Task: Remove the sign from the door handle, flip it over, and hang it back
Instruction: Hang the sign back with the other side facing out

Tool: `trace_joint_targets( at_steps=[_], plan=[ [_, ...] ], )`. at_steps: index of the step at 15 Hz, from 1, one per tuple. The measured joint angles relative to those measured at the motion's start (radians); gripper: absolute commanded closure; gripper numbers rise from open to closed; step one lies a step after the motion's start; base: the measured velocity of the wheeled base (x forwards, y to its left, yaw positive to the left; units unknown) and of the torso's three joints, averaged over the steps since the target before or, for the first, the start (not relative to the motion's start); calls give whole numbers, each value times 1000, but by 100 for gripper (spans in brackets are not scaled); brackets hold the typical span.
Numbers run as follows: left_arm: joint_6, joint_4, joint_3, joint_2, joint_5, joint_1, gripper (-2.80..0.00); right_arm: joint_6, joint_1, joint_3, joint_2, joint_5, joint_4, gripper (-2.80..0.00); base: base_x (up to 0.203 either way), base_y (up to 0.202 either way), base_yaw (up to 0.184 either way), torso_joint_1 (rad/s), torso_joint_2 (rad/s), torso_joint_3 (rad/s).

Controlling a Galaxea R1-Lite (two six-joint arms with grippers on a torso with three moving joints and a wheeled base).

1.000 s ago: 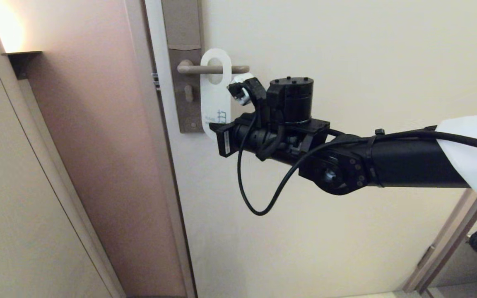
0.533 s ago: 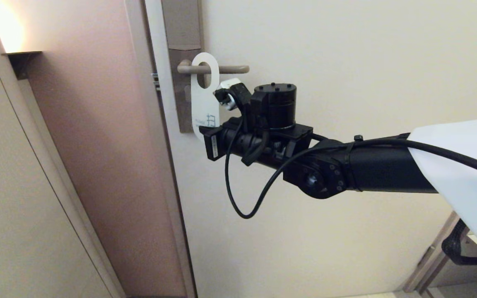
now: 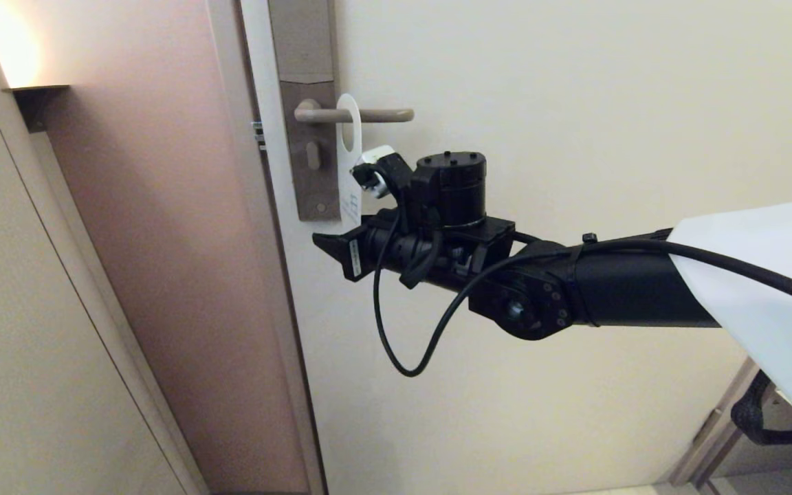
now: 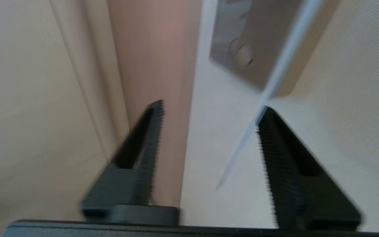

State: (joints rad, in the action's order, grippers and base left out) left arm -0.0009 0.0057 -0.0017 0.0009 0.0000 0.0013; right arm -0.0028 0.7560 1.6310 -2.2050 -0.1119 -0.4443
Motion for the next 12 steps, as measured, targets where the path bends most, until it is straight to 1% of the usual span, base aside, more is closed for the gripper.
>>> trace_joint_targets(
  at_steps=[4,6,9,12],
  plan=[
    [0,0,0,0,0,0,0,3,2,-125,78,-8,4,-280,0,0,0,0,0,0],
    [-1,0,0,0,0,0,0,3,-7,-199,142,-26,19,-280,0,0,0,0,0,0],
    [0,0,0,0,0,0,0,3,-47,-297,236,-64,45,-280,0,0,0,0,0,0],
    [0,0,0,0,0,0,0,0,-101,-328,290,-64,46,-280,0,0,0,0,0,0]
  ],
)
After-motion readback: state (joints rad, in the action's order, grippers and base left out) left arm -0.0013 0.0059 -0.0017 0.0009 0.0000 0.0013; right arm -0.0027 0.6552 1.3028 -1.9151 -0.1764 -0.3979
